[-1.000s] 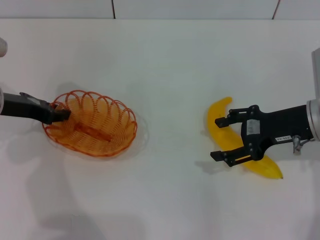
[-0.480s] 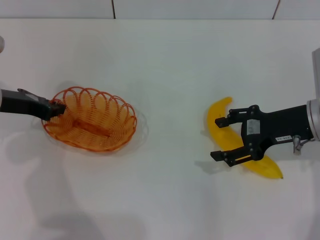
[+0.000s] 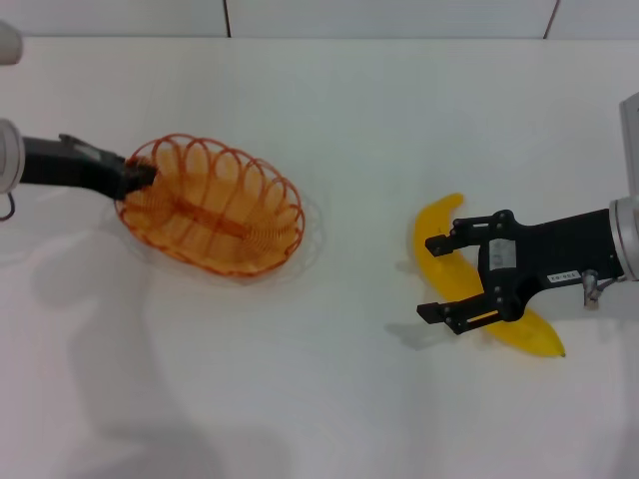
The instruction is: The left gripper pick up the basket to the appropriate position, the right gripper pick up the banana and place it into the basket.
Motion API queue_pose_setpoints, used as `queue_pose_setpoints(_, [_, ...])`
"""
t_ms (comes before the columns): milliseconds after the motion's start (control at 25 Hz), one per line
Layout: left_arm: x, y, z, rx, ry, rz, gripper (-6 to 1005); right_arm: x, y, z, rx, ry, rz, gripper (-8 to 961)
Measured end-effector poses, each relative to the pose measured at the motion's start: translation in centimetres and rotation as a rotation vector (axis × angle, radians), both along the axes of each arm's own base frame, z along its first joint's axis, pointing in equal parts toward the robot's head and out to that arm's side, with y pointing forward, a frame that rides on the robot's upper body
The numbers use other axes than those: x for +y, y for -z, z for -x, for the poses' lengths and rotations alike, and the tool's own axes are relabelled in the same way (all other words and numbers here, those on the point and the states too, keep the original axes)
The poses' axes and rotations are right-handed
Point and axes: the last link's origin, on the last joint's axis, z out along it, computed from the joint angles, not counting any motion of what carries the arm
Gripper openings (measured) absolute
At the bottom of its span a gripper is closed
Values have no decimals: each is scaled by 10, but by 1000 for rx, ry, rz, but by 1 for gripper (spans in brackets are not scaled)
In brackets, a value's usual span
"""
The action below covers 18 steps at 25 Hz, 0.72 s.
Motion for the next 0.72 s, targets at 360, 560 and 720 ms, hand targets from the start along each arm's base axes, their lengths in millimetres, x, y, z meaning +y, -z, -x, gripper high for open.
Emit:
queue_pose_setpoints(360, [10, 9, -20, -50, 79, -1, 72, 1, -1, 2, 5, 6, -3, 880])
queue_pose_setpoints(560, [15, 12, -21, -66, 82, -29, 70, 2, -1, 3, 6, 5, -4, 880])
queue_pose_setpoints(720, [15, 16, -21, -99, 80, -34, 71, 2, -1, 3, 6, 5, -4, 880])
